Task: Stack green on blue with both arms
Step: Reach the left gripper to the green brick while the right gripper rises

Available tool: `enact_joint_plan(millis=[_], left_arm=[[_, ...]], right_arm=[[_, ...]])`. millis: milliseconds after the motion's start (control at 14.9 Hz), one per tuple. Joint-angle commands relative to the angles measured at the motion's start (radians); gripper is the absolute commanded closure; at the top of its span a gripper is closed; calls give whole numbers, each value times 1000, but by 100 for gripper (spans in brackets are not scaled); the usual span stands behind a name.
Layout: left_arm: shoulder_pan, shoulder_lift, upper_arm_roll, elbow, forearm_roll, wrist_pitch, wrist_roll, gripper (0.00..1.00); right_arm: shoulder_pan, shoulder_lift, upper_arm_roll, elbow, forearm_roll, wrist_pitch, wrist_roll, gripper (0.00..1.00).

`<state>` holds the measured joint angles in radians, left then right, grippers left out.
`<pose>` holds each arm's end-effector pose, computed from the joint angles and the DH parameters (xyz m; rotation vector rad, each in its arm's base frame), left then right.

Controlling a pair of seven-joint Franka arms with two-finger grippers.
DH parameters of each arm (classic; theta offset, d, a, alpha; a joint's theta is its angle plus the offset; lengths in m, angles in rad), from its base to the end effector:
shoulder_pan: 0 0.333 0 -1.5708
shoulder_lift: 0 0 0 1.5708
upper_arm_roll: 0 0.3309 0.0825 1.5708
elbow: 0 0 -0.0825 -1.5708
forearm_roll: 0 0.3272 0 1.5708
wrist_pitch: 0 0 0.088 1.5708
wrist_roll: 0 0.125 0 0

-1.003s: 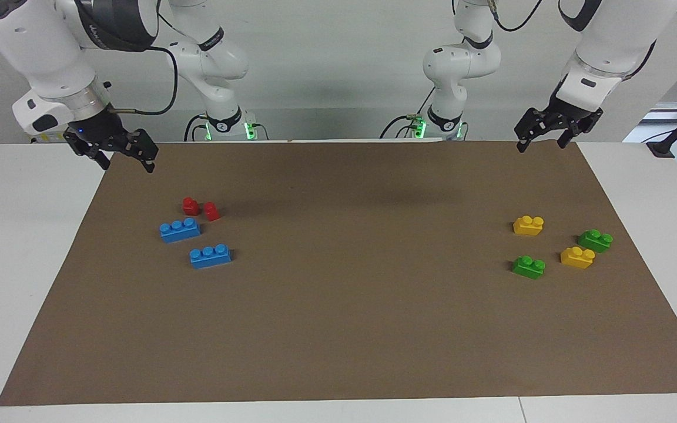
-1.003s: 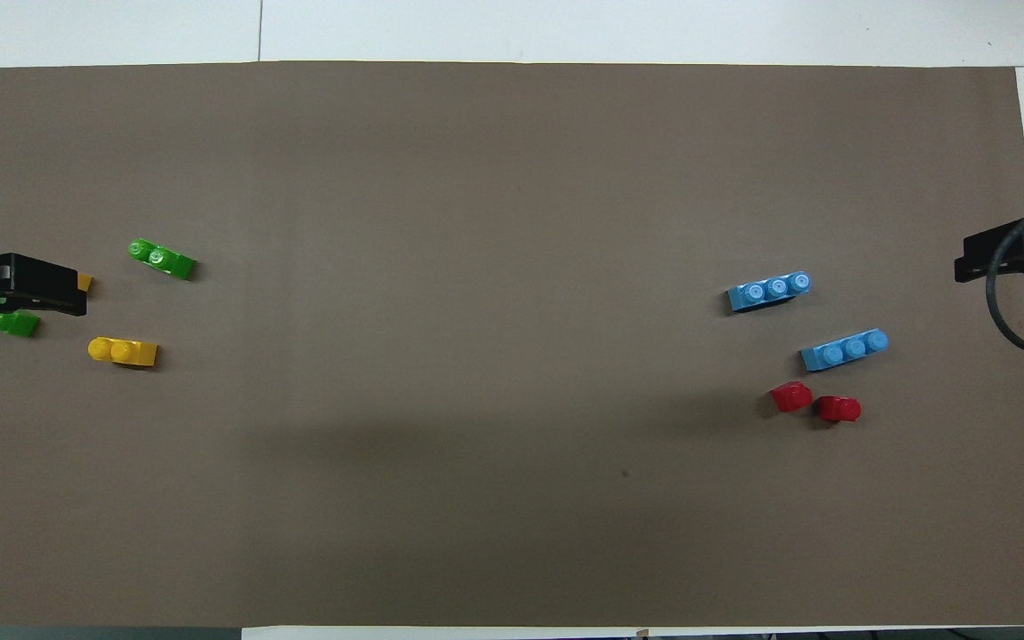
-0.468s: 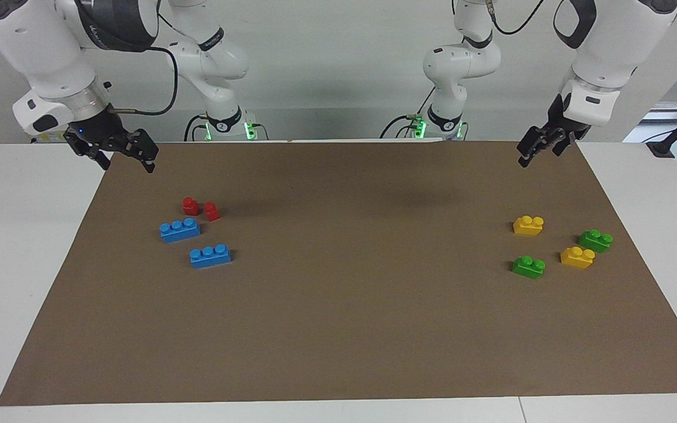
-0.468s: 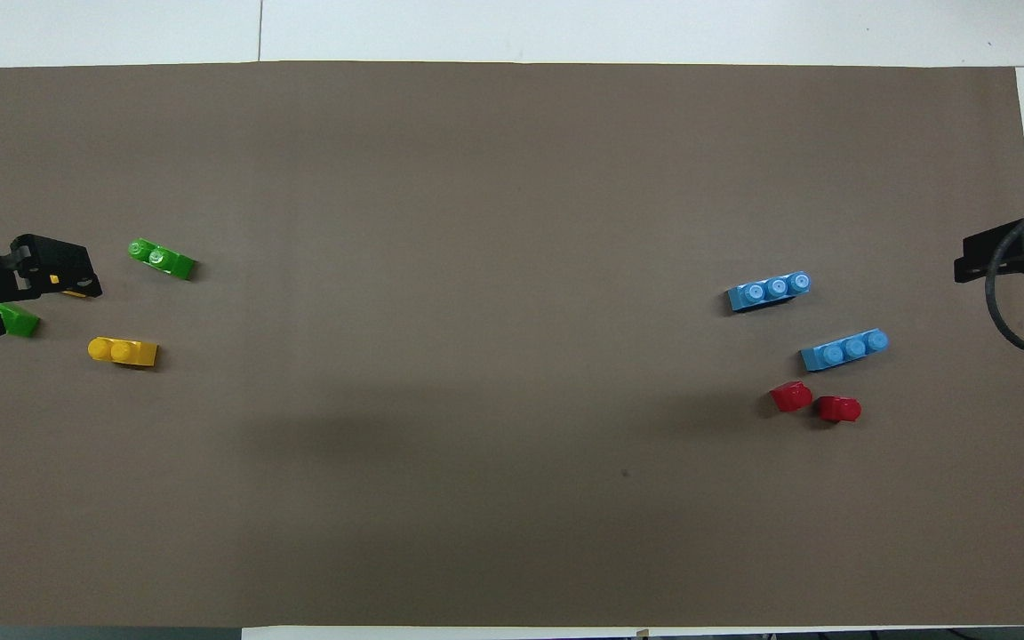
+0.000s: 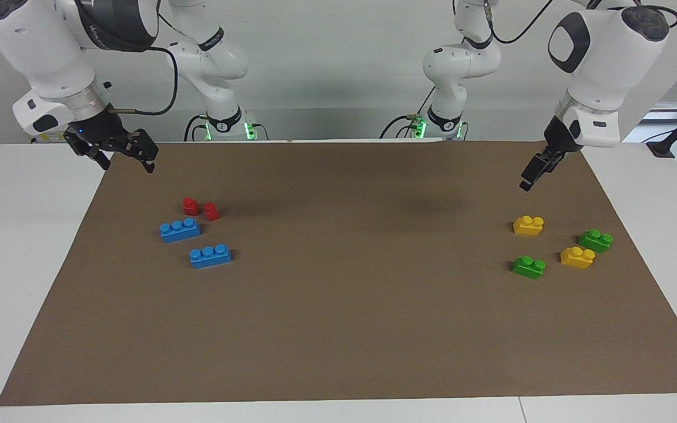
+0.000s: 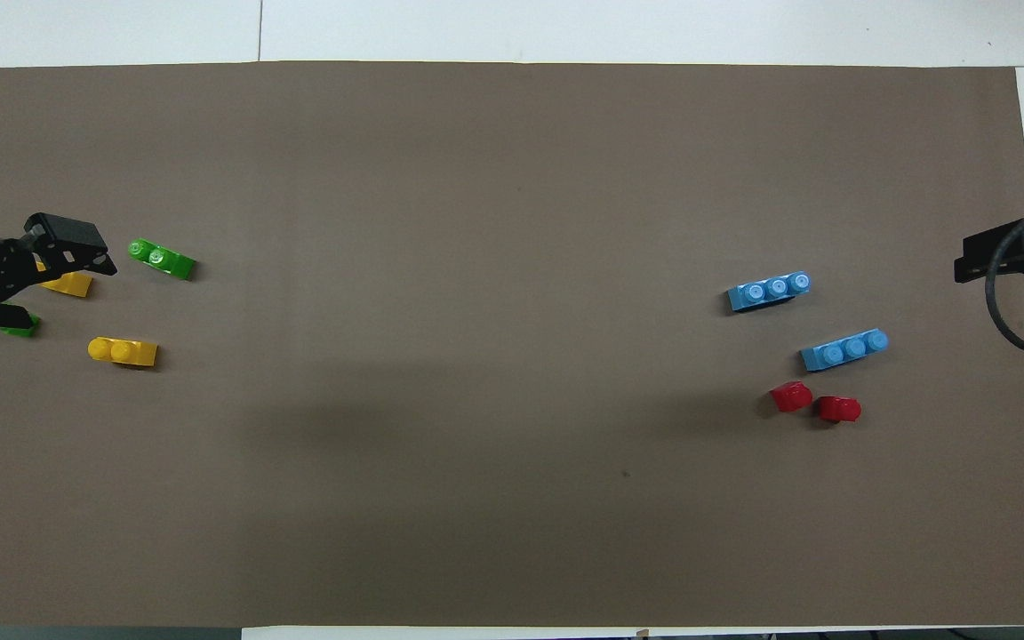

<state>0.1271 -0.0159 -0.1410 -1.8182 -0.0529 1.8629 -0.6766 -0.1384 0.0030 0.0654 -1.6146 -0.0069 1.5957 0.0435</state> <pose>0.5100 -0.0126 0.5510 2.9004 1.0200 0.0620 0.4980 -0.0373 0.6039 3.1297 -0.1821 -0.0345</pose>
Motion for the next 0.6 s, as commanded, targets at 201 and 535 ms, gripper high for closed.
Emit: enact_joint_plan(millis=[201,535], left_arm=[[38,112,1,-4,-18,130,-165,0],[71,158,3,-62,-10,258,-230,0]], right_arm=[[-7,37,5,-54,-7,147,162,0],[2,136,5,-50,34,265,315,0]])
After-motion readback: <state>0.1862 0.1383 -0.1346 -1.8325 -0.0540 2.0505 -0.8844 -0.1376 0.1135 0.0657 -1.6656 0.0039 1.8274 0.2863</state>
